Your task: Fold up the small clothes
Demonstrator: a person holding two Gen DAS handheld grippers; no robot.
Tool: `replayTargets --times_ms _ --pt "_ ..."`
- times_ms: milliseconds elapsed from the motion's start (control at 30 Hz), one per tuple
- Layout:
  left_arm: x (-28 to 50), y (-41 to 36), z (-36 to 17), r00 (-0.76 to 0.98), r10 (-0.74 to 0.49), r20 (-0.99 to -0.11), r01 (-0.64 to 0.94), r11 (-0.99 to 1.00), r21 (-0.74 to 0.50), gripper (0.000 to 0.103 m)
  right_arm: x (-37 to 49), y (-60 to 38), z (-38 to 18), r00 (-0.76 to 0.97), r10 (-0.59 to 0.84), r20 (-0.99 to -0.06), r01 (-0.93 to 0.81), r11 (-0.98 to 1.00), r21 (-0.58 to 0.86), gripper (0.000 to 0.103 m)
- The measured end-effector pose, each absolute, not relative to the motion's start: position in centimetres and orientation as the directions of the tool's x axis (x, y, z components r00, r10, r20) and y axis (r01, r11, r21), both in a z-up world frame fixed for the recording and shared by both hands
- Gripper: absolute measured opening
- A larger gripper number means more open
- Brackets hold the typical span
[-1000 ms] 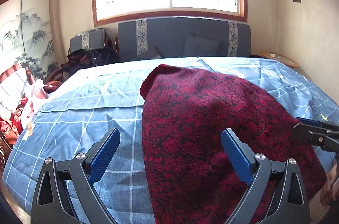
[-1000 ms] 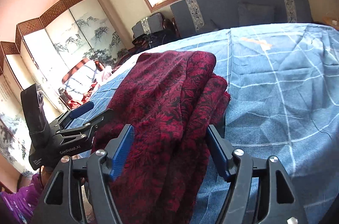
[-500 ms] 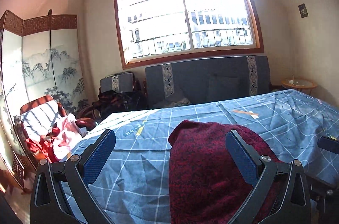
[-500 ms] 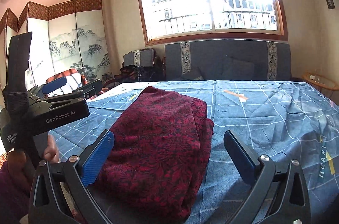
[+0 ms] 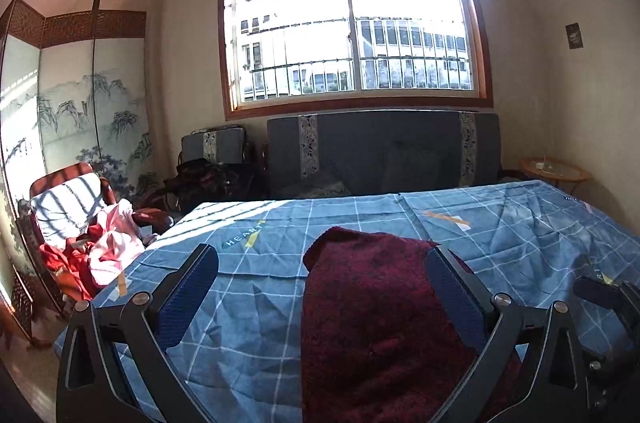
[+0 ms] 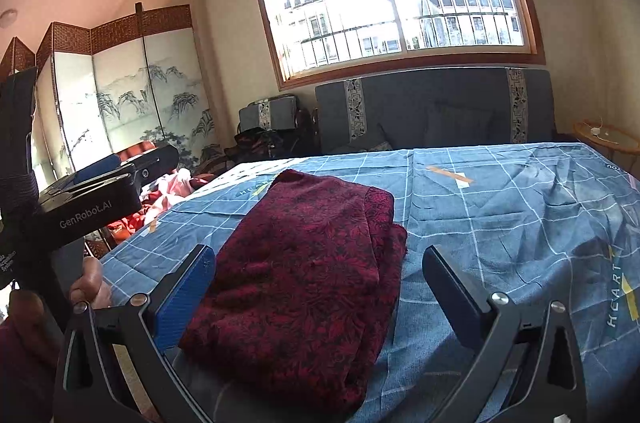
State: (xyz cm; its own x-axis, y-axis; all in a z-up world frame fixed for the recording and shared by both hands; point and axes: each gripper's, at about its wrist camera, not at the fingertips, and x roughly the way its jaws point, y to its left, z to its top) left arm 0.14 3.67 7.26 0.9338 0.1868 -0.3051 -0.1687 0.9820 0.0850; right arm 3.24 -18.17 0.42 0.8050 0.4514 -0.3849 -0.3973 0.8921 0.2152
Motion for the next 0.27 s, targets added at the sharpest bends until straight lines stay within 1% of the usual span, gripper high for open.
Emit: replayTargets --times_ms 100,267 --pt "0.9 3.7 6.5 0.927 0.149 -0.345 -0.135 0.989 0.063 0.103 3.6 -18.1 0.1 0.795 0.453 -0.405 -0.393 0.891 0.226 0.103" --pt "2.0 4.1 5.5 0.901 0.124 -0.415 -0.125 0.992 0.027 0.103 3.9 -18.2 -0.3 0.786 0.451 -0.424 -0.379 0.892 0.246 0.103"
